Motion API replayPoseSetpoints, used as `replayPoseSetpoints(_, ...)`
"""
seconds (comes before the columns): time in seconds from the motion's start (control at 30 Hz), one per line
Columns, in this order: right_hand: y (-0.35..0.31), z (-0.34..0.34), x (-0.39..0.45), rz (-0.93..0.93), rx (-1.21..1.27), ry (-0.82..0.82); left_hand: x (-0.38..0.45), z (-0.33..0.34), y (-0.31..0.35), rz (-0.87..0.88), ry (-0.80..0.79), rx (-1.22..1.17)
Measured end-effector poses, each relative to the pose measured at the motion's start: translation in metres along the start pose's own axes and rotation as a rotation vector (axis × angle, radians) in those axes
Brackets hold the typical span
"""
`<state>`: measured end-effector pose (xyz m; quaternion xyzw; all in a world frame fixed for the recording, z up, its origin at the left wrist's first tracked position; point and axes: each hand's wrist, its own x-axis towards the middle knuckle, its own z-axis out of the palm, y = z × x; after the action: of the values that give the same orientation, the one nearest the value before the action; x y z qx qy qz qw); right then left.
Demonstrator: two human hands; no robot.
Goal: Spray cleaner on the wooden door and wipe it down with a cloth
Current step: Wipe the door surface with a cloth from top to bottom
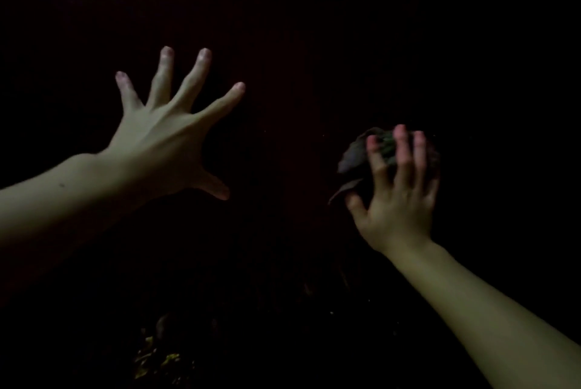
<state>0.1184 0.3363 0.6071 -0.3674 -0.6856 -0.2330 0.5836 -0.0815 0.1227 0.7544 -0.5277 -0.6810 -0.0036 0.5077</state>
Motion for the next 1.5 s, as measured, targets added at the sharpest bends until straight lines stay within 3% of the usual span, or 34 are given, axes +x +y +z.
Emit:
replayPoseSetpoints(0.2,-0.009,-0.003,0.008,0.203,0.042,0.008,0.009,0.010,0.024,0.016,0.088,-0.024)
replayPoseSetpoints(0.27,-0.038,-0.006,0.011,0.018,0.091,0.037,0.009,0.011,0.022,0.030,0.116,-0.007)
replayPoseSetpoints(0.33,-0.061,-0.008,0.017,-0.293,0.099,0.030,0.010,0.012,0.021,0.035,0.146,0.015)
replayPoseSetpoints(0.4,-0.059,-0.008,0.028,-0.439,0.066,0.036,0.010,0.012,0.022,0.032,0.153,0.030)
replayPoseSetpoints(0.47,-0.037,-0.005,0.033,-0.325,0.069,0.053,0.010,0.011,0.022,0.031,0.149,0.025)
replayPoseSetpoints(0.6,0.030,0.001,0.017,0.104,0.070,0.068,0.009,0.010,0.023,0.027,0.151,0.019)
replayPoseSetpoints(0.7,0.042,0.001,0.004,0.220,0.052,0.040,0.014,0.009,0.025,0.065,0.157,0.055)
replayPoseSetpoints(0.77,0.021,-0.002,0.009,0.196,0.051,0.042,0.021,0.007,0.027,0.091,0.155,0.078)
replayPoseSetpoints(0.93,-0.029,-0.007,0.043,-0.253,0.063,0.064,0.026,0.008,0.032,0.111,0.156,0.062)
replayPoseSetpoints(1.0,-0.013,-0.006,0.047,-0.209,0.051,0.074,0.024,0.009,0.031,0.116,0.164,0.061)
replayPoseSetpoints(1.13,0.048,0.001,0.019,0.141,0.051,0.056,0.025,0.010,0.032,0.101,0.146,0.063)
replayPoseSetpoints(1.27,0.046,0.002,0.007,0.195,0.048,0.060,0.026,0.012,0.033,0.094,0.129,0.052)
replayPoseSetpoints(1.4,-0.011,-0.004,0.027,0.056,0.125,0.112,0.025,0.013,0.033,0.098,0.142,0.053)
replayPoseSetpoints(1.5,-0.054,-0.002,0.004,-0.234,0.124,0.078,0.024,0.012,0.034,0.083,0.135,0.040)
